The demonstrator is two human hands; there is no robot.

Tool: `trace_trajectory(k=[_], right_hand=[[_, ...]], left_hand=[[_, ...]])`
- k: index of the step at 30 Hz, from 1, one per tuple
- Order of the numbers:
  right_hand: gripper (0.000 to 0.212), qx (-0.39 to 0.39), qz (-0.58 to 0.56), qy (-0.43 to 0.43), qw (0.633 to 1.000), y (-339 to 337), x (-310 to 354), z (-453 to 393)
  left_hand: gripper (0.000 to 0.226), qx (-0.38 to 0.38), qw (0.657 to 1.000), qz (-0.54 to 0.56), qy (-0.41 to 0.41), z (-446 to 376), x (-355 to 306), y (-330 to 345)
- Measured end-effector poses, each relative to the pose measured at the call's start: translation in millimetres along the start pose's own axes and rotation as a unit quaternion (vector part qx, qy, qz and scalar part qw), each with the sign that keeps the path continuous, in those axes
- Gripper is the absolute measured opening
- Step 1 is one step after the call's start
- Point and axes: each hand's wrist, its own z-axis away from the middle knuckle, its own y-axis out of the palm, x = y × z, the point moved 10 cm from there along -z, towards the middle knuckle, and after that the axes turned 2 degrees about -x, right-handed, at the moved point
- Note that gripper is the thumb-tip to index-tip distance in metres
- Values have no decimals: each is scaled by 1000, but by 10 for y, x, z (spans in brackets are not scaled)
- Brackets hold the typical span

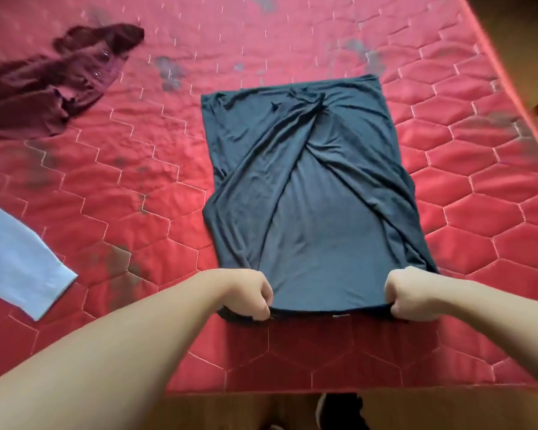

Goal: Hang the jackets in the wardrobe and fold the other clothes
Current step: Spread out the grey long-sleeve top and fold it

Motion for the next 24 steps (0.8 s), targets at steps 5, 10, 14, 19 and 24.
trace_trajectory(k=[5, 10, 14, 19, 24], right_hand=[[21, -151, -103, 10, 983, -1112, -291, -168], [22, -293, -259, 20, 920, -2146, -786, -629], [26, -287, -306, 5, 908, -2717, -1053, -1145], [23, -294, -400, -24, 868, -3362, -1262, -1654], [16, -344, -456, -23, 820, -3977, -1395, -2101]], left_hand=[[13, -153, 987, 41, 3, -33, 8, -1163], [20, -275, 948, 159, -23, -269, 320, -2264], [25, -343, 918, 192, -51, -481, 595, -2937], [19, -424, 887, 173, -60, -630, 874, -3614], [18, -512, 842, 156, -74, -811, 1132, -4281]])
